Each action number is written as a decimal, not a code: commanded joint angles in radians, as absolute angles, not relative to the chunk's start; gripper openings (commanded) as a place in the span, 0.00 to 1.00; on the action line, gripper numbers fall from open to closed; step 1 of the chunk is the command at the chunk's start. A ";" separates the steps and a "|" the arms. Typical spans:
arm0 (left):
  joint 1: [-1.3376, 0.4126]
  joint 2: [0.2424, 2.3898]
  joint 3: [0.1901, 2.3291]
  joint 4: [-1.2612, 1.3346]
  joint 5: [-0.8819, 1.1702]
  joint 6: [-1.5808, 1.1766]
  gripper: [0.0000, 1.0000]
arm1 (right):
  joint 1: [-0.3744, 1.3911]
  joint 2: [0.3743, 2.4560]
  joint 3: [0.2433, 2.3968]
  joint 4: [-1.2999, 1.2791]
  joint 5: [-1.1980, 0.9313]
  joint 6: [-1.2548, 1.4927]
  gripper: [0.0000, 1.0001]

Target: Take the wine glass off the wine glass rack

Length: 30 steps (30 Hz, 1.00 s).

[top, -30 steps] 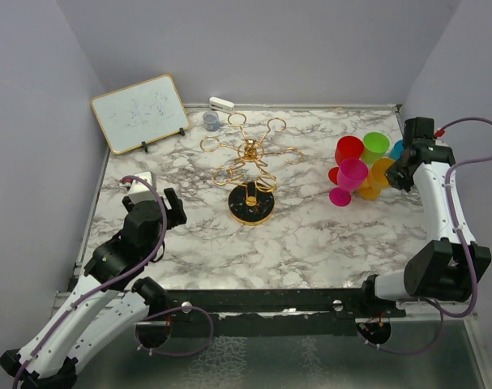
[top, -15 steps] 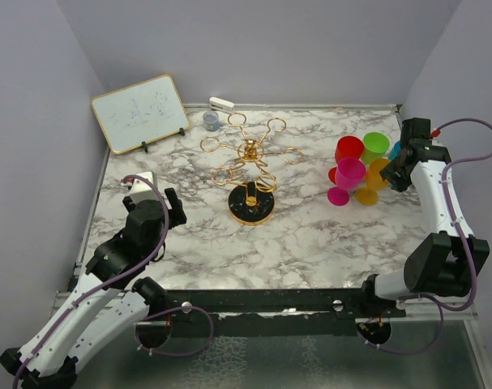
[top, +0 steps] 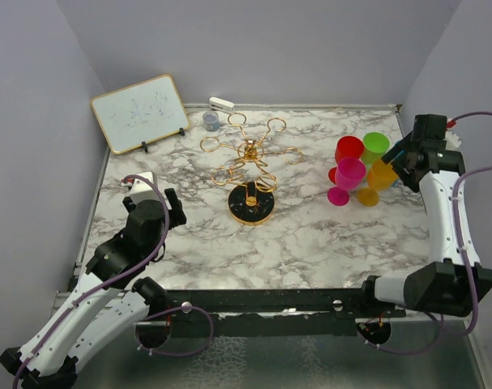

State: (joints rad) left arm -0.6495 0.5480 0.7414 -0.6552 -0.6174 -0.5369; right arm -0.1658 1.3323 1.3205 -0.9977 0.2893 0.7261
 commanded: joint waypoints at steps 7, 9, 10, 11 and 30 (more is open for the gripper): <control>-0.653 0.541 0.748 -0.637 -0.626 -0.541 0.71 | -0.172 0.914 1.185 -0.573 -0.525 0.444 0.94; -0.653 0.540 0.746 -0.629 -0.617 -0.533 0.71 | -0.172 0.851 1.093 -0.492 -0.690 0.482 0.98; -0.653 0.539 0.745 -0.626 -0.612 -0.532 0.71 | -0.172 0.820 1.052 -0.465 -0.737 0.495 0.98; -0.653 0.538 0.744 -0.624 -0.610 -0.531 0.71 | -0.172 0.790 1.021 -0.447 -0.766 0.494 0.99; -0.653 0.478 0.744 -0.635 -0.632 -0.545 0.71 | -0.102 0.485 0.863 -0.446 -0.638 0.469 0.99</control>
State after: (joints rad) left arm -0.6495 0.5056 0.7414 -0.6437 -0.6167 -0.5400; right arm -0.1215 0.5148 0.8871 -0.4770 -0.6594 0.4522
